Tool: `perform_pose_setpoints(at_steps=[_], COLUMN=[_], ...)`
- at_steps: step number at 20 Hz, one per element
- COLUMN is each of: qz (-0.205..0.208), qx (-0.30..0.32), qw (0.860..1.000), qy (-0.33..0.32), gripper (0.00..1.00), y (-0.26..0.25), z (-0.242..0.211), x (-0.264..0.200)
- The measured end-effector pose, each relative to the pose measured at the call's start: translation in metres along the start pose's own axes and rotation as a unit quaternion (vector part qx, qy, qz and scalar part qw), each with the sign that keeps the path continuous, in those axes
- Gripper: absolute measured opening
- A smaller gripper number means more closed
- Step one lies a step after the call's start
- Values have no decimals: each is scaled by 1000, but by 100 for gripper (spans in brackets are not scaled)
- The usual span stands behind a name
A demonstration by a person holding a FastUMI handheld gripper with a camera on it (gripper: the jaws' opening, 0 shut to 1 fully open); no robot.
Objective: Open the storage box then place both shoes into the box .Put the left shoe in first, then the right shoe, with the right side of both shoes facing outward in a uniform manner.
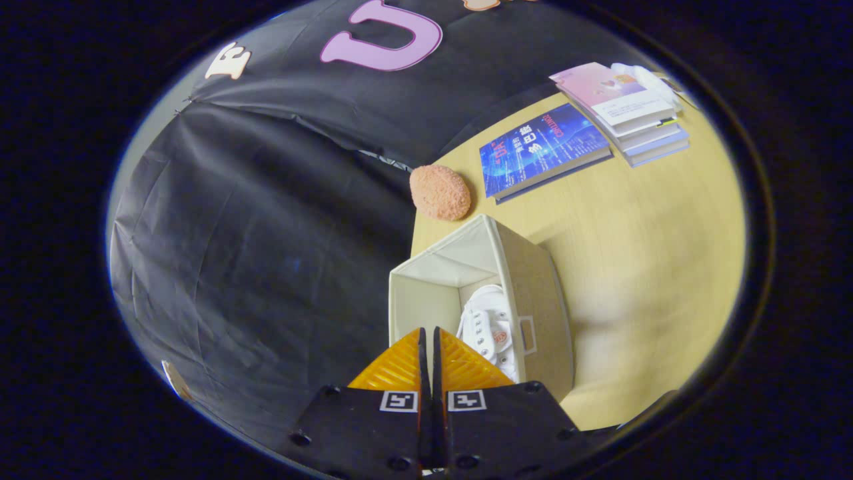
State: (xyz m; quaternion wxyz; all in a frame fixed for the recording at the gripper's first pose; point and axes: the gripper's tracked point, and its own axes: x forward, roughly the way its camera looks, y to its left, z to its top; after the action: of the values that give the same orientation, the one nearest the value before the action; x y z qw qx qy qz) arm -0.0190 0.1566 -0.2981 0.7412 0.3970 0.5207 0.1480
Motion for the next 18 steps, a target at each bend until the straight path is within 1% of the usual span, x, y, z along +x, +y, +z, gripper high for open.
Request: perform_pose_setpoints(at_steps=[5, 8, 10, 12, 14, 18], qz=[-14, -30, -44, -60, -75, -96], qx=[-8, -24, -39, -60, -81, -129], qw=[999, 995, 990, 980, 968, 936], qy=[-40, -89, -131, -178, -226, -313], gripper=[3, 3, 2, 2, 2, 2], y=[-10, -18, -21, -22, -17, 4], z=[24, 51, 75, 98, 122, 159], x=[-22, -52, -78, -106, -136, -200])
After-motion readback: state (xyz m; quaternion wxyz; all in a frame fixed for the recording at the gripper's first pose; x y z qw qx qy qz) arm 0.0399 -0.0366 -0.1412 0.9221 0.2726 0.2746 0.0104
